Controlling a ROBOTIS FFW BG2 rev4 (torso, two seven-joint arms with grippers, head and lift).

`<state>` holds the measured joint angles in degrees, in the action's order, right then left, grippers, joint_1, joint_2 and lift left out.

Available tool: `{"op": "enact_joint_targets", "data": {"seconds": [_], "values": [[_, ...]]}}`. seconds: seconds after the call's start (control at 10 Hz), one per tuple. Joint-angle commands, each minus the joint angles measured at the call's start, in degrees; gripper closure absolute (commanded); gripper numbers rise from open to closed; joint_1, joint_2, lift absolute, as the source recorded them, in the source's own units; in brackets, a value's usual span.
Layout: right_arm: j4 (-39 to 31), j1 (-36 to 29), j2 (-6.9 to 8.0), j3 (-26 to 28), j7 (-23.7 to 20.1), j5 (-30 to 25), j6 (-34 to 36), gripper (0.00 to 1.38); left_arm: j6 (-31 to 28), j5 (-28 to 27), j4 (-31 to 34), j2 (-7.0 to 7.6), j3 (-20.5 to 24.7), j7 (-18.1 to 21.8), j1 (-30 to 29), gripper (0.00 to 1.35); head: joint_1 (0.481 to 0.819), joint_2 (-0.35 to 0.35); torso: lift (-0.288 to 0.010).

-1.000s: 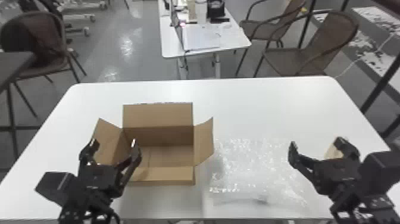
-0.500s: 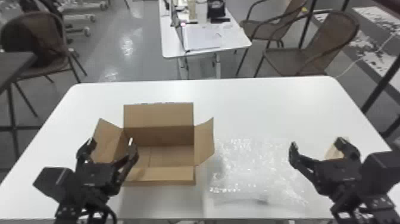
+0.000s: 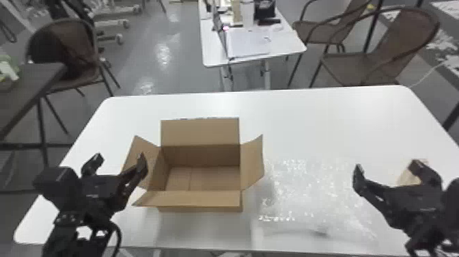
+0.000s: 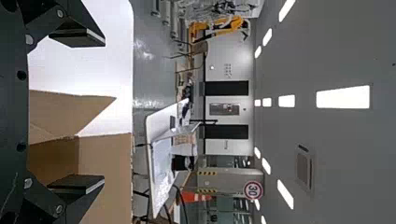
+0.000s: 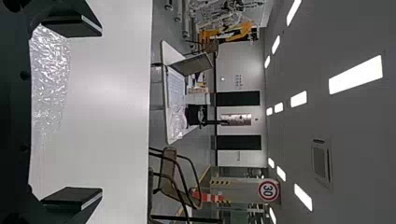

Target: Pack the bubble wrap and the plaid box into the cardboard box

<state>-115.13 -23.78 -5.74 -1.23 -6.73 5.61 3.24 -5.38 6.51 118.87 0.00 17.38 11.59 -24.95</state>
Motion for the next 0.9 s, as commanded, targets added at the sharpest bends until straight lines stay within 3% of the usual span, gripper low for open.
{"op": "enact_joint_targets", "data": {"seconds": [0.0, 0.1, 0.3, 0.5, 0.8], "values": [[0.3, 0.4, -0.32, -0.5, 0.0, 0.0, 0.7, 0.09, -7.5, 2.9, 0.3, -0.15, 5.8, 3.9, 2.8, 0.25, 0.695, 0.172, -0.122], [0.4, 0.8, -0.85, -1.0, 0.0, 0.3, 1.0, 0.09, -11.5, 3.2, 0.3, -0.15, 9.9, 7.8, 5.3, 0.25, 0.695, 0.197, -0.122], [0.7, 1.5, -1.99, -1.7, -0.1, 0.9, 1.5, 0.09, -16.5, 5.5, 0.3, -0.15, 14.4, 11.5, 7.7, 0.25, 0.695, 0.255, -0.122], [0.9, 1.7, -1.90, -1.7, -0.1, 0.9, 1.6, 0.09, -21.5, 8.2, 0.0, -0.15, 14.7, 12.6, 8.1, 0.25, 0.695, 0.278, -0.122], [0.9, 1.7, -1.90, -1.7, -0.1, 0.9, 1.6, 0.09, -23.0, 11.2, -0.4, -0.15, 12.7, 12.6, 7.7, 0.25, 0.695, 0.259, -0.122]]}}
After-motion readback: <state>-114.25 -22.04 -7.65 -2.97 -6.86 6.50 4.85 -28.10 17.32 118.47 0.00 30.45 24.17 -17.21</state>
